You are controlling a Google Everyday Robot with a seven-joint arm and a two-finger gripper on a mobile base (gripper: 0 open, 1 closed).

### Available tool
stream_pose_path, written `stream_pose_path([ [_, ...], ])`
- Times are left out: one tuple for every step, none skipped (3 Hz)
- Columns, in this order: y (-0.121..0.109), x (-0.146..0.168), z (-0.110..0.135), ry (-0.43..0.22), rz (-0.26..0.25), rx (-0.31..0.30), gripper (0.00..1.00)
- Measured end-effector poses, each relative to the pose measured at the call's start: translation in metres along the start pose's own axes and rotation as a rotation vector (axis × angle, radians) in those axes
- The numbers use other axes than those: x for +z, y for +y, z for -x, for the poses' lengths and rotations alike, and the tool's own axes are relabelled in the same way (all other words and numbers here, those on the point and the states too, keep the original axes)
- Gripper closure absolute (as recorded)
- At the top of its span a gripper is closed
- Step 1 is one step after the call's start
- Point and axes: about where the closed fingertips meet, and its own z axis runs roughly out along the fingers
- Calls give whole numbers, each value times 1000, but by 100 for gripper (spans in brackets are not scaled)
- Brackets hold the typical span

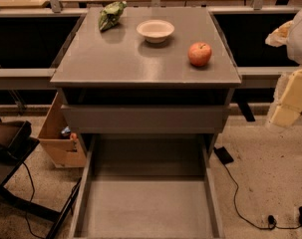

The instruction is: Place apple into middle drawer

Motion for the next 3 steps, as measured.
stream_pose_path([
  [-1, -1, 1, -9, -10, 0, 0],
  [-21, 11, 4, -80, -36, 32, 0],
  [-71, 50, 18, -291, -79, 158, 0],
])
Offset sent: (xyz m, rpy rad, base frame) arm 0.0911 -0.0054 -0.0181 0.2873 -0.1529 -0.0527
